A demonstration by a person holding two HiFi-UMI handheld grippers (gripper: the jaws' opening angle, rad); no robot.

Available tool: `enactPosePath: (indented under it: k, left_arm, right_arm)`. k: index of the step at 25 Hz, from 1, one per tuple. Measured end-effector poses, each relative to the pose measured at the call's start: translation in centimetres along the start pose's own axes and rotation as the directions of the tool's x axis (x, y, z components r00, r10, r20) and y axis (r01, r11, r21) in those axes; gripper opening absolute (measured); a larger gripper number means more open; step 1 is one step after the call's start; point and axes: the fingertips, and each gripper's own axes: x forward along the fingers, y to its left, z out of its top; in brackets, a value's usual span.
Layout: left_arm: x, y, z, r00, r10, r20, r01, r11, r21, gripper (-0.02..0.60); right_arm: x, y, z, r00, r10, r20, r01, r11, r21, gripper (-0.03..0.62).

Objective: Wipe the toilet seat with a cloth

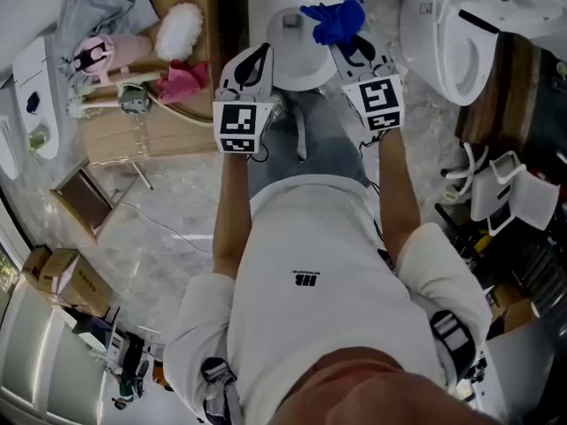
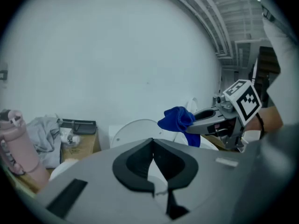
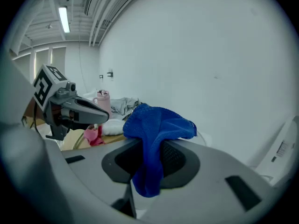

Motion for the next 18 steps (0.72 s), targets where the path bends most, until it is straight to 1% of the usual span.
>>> enactPosePath:
  k: [4,8,12,18]
  left_arm:
    - [-2.1,-2.3,3.9,0.998,-0.043,0.039,0.041,0.998,0.044,0.009]
    - [-4.0,-4.2,6.6,0.994,-0.086,0.072,0.081,0.994,0.079,0.009]
    - [-5.5,-5.7,7.7,0.989,-0.121,0.082,0.113,0.989,0.097,0.009]
    - [-6.4,-7.7,8.4,0.989,-0.118,0.092,0.107,0.987,0.117,0.009]
  right_arm:
    - [-5.0,0.7,2.3,0.998,-0.04,0.047,0.038,0.998,0.043,0.087]
    - [-8.7,1.0,4.0,0.991,-0.109,0.082,0.101,0.99,0.095,0.087]
    - [-11.5,1.0,4.9,0.983,-0.156,0.099,0.144,0.983,0.116,0.087]
    - [-14.6,0.3,5.0,0.979,-0.163,0.124,0.15,0.983,0.109,0.087]
